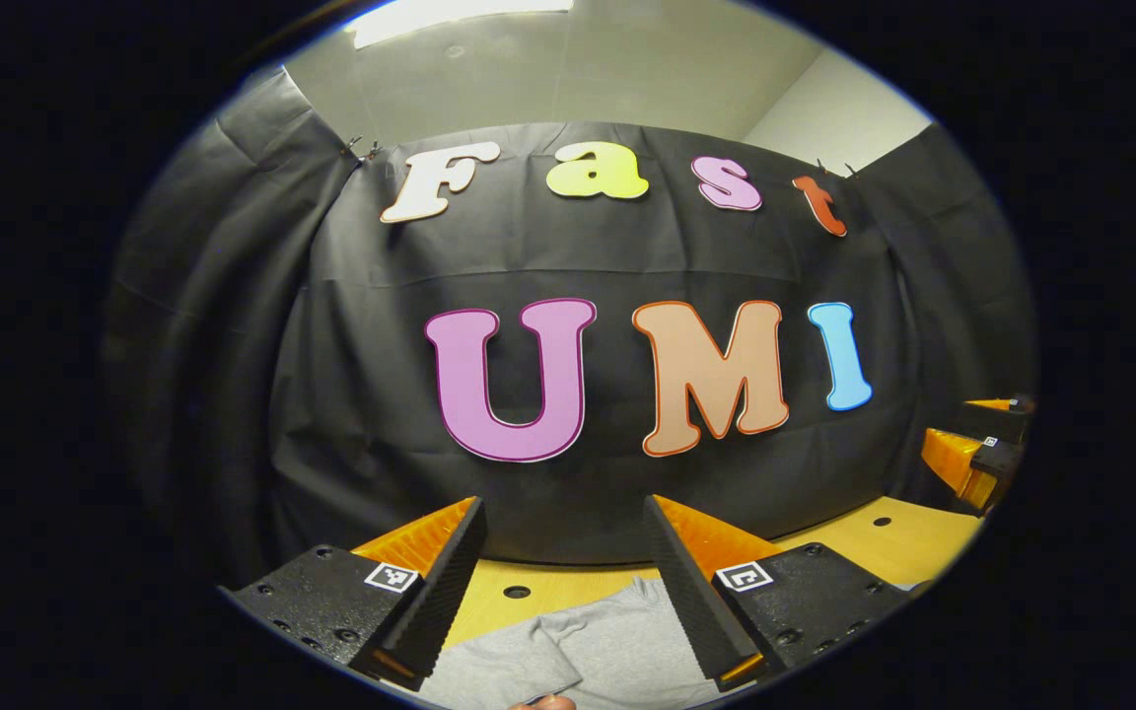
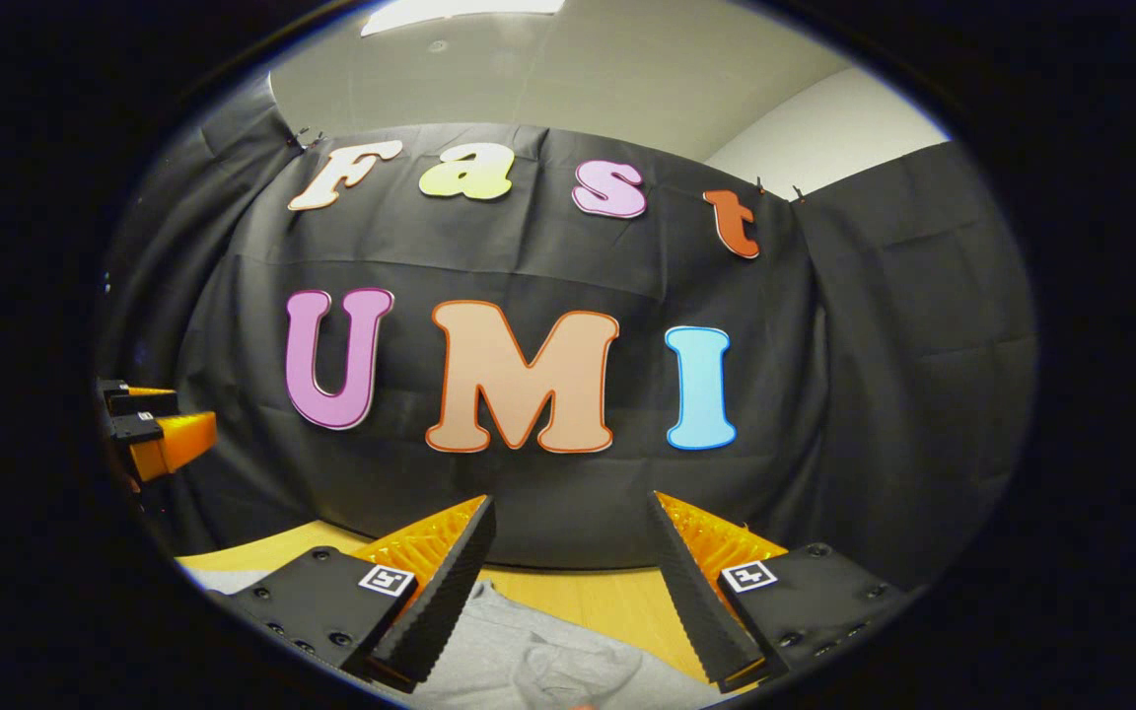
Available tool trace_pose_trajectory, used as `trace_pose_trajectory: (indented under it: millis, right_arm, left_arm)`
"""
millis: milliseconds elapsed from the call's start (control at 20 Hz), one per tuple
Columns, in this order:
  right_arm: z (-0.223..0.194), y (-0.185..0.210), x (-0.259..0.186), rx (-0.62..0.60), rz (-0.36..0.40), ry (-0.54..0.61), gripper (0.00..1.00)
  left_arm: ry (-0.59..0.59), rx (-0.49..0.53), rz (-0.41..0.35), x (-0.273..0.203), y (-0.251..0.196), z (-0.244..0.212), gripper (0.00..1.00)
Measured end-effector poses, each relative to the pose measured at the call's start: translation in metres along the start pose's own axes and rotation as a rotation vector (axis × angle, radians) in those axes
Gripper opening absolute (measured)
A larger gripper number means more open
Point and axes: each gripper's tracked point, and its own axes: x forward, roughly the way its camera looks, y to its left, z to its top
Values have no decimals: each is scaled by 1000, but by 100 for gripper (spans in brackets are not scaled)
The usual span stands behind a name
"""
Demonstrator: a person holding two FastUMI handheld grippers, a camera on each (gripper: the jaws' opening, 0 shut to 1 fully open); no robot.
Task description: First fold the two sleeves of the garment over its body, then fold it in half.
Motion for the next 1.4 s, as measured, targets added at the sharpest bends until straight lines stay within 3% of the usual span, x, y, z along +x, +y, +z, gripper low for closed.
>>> trace_pose_trajectory:
  millis: [500,800,1100,1400]
  right_arm:
    - [-61,-126,-16,-59,-231,135,97]
    - [-139,-182,-45,-87,-295,348,98]
    - [-212,-232,-102,-85,-376,552,98]
    - [-273,-254,-157,-37,-413,743,98]
  left_arm:
    - [-3,-10,-31,5,-10,-1,94]
    - [13,-19,-51,8,-20,-7,93]
    - [32,-30,-65,11,-27,-13,94]
    - [31,-23,-73,13,-33,-13,94]
